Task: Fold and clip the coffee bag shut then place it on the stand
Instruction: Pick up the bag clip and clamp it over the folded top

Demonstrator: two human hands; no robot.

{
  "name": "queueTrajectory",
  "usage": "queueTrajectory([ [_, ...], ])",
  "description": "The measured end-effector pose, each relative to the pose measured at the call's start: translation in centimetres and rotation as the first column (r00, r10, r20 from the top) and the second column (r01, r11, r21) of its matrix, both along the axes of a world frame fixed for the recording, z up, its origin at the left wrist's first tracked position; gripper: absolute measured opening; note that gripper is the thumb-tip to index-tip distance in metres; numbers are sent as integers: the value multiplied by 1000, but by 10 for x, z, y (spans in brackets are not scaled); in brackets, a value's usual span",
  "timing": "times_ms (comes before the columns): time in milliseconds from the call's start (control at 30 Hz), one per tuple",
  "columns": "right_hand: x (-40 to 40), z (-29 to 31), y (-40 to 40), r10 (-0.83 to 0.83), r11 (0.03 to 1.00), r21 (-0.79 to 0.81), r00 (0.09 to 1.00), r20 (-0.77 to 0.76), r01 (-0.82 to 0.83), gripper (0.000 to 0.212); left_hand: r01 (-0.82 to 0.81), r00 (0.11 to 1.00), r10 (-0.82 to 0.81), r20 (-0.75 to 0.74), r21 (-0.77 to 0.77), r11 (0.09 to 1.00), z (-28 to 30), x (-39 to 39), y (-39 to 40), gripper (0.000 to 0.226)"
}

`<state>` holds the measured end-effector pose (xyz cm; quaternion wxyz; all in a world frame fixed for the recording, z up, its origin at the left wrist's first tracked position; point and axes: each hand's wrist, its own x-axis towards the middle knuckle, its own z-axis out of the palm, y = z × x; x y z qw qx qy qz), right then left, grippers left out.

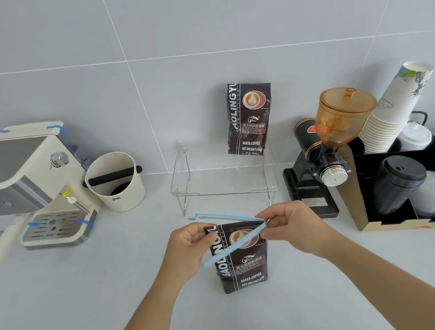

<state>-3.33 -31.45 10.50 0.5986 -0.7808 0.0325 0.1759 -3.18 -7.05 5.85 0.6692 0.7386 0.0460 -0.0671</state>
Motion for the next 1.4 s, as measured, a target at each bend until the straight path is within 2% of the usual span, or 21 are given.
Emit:
queueTrajectory([
  [200,2,-1,5,-8,1000,-27,999,50,9,22,110,991,-105,-77,65,992,14,2,7,22],
  [300,2,1,6,-10,999,-45,998,66,13,18,166,985,-151,-86,206,964,20,3,13,18],
  [400,1,2,7,-23,999,-26,996,89,25,20,106,992,-121,18,363,926,30,-1,16,17],
  [500,0,0,7,-34,999,-22,995,95,36,21,-51,985,-29,170,449,892,41,-6,28,12],
  [567,0,-2,7,-30,999,-8,995,90,31,20,-93,973,-26,228,496,863,47,-7,40,14],
  [600,0,-2,7,-30,1000,-1,995,90,31,19,-57,969,-88,231,554,830,50,-5,45,26],
  [667,-1,-3,7,-28,1000,6,995,96,27,18,131,948,-290,127,678,723,54,-1,48,54],
  [733,-1,-4,7,-20,1000,-3,995,99,20,18,273,908,-418,4,752,600,57,6,44,66],
  [867,-1,-7,6,-36,999,12,994,103,35,19,332,865,-500,-47,800,500,63,20,37,49],
  [1067,-5,-6,7,-15,999,-47,989,147,22,21,336,824,-567,-10,814,474,64,17,34,31],
  [1267,-8,-1,5,118,935,-354,942,314,1,16,354,811,-584,-29,820,451,62,18,37,24],
  [1400,-9,1,4,200,898,-441,891,407,0,20,320,817,-576,-1,832,453,60,15,34,22],
])
